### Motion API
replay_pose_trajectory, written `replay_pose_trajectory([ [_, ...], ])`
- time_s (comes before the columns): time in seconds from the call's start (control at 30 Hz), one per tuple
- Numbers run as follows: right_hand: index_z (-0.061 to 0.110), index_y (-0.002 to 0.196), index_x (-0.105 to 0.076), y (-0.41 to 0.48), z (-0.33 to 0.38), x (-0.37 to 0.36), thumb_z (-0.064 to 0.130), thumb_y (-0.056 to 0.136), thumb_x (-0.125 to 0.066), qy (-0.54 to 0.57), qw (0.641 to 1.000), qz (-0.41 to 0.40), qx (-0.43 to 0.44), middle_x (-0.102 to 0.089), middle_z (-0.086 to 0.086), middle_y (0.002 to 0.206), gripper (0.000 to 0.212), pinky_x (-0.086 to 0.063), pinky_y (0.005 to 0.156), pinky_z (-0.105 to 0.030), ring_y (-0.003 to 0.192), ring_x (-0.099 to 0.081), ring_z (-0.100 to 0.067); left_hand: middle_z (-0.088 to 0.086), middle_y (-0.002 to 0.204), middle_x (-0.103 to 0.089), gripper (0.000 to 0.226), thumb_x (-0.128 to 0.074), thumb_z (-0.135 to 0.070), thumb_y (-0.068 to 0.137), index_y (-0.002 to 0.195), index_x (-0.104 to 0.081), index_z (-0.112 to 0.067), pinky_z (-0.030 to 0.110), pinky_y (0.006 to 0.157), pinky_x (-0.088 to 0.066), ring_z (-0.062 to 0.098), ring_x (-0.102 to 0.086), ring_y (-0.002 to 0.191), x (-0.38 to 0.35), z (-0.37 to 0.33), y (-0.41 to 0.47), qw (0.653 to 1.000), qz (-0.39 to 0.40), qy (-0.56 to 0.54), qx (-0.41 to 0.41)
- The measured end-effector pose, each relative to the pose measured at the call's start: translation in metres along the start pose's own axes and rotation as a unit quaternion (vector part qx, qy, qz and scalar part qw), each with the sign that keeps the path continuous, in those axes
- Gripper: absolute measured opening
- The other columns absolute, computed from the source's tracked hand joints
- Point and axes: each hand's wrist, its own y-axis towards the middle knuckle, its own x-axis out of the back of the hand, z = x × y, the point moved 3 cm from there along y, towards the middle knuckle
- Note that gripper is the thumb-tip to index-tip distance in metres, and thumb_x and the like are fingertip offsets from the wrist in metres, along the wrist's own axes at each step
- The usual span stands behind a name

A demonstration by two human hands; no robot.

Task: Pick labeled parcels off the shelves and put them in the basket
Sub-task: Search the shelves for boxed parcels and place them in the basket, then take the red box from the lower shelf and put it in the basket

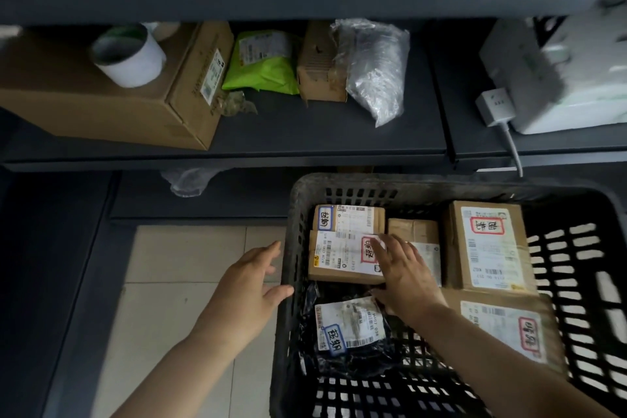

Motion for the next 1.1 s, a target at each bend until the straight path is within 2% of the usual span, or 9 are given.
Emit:
replay_pose_trajectory([
  [0.17,0.014,0.151,-0.012,-0.04,0.013,0.069,0.041,0.09,-0.057,-0.03,0.999,0.008,0.011,-0.016,-0.009,0.156,0.081,-0.006,0.118,-0.035,0.145,-0.01,-0.025,-0.008,0.138,-0.045,0.063,-0.059,-0.034,0.09,0.146,-0.031,-0.025,0.015,0.098,-0.04,0.003,-0.055,0.107,0.047,-0.032,-0.039,0.997,-0.017,0.064,-0.028],
  [0.23,0.01,0.139,-0.044,-0.059,0.022,0.102,0.044,0.069,-0.079,-0.056,0.998,-0.026,0.021,-0.046,-0.012,0.138,0.085,-0.034,0.109,-0.038,0.131,-0.044,-0.029,-0.006,0.141,-0.044,0.061,-0.056,-0.037,0.092,0.146,-0.031,-0.025,0.02,0.103,-0.038,0.007,-0.051,0.119,0.073,-0.046,-0.064,0.994,-0.046,0.09,-0.043],
  [0.3,0.013,0.113,-0.067,-0.079,0.035,0.143,0.045,0.037,-0.093,-0.069,0.995,-0.066,0.031,-0.066,-0.005,0.107,0.086,-0.054,0.083,-0.032,0.098,-0.067,-0.022,-0.009,0.143,-0.042,0.06,-0.051,-0.039,0.093,0.147,-0.027,-0.029,0.022,0.101,-0.04,0.007,-0.049,0.121,0.102,-0.059,-0.093,0.991,-0.08,0.1,-0.035],
  [0.37,0.014,0.122,-0.061,-0.103,0.061,0.186,0.042,0.056,-0.087,-0.053,0.994,-0.077,0.057,-0.062,-0.003,0.115,0.076,-0.052,0.089,-0.029,0.105,-0.063,-0.021,-0.012,0.141,-0.042,0.057,-0.048,-0.039,0.095,0.147,-0.026,-0.031,0.02,0.095,-0.043,0.006,-0.05,0.118,0.131,-0.07,-0.127,0.989,-0.123,0.086,-0.012],
  [0.47,0.018,0.148,-0.023,-0.137,0.109,0.235,0.031,0.096,-0.048,-0.051,0.99,-0.056,0.117,-0.033,-0.001,0.147,0.059,-0.026,0.112,-0.027,0.136,-0.032,-0.019,-0.012,0.145,-0.036,0.054,-0.045,-0.037,0.097,0.147,-0.026,-0.028,0.018,0.098,-0.039,0.004,-0.043,0.126,0.173,-0.08,-0.184,0.978,-0.184,0.096,0.008],
  [0.7,0.017,0.144,-0.032,-0.24,0.238,0.34,0.031,0.096,-0.045,-0.099,0.927,-0.151,0.329,-0.045,-0.003,0.137,0.051,-0.034,0.105,-0.03,0.127,-0.041,-0.022,-0.008,0.13,-0.05,0.046,-0.051,-0.036,0.093,0.137,-0.046,-0.024,0.033,0.085,-0.051,0.015,-0.052,0.113,0.243,-0.065,-0.366,0.917,-0.295,0.251,0.095],
  [0.87,0.019,0.14,-0.037,-0.341,0.346,0.381,0.035,0.095,-0.048,-0.152,0.855,-0.201,0.453,-0.048,0.0,0.133,0.05,-0.033,0.104,-0.029,0.124,-0.044,-0.021,-0.009,0.085,-0.068,0.046,-0.089,-0.036,0.051,0.093,-0.073,-0.024,0.024,0.046,-0.053,0.013,-0.066,0.069,0.261,-0.051,-0.542,0.862,-0.366,0.302,0.177],
  [0.93,0.02,0.138,-0.039,-0.386,0.395,0.384,0.036,0.094,-0.048,-0.172,0.817,-0.215,0.506,-0.048,0.001,0.132,0.048,-0.032,0.106,-0.031,0.124,-0.044,-0.02,-0.008,0.089,-0.067,0.046,-0.087,-0.036,0.053,0.095,-0.072,-0.025,0.025,0.051,-0.054,0.014,-0.067,0.073,0.262,-0.039,-0.622,0.844,-0.382,0.295,0.235],
  [1.1,0.023,0.143,-0.032,-0.511,0.52,0.365,0.033,0.094,-0.045,-0.184,0.74,-0.218,0.609,-0.043,0.004,0.138,0.051,-0.025,0.109,-0.029,0.129,-0.038,-0.017,-0.008,0.125,-0.053,0.039,-0.054,-0.037,0.089,0.127,-0.053,-0.027,0.029,0.089,-0.047,0.016,-0.052,0.114,0.243,-0.004,-0.834,0.761,-0.463,0.241,0.386],
])
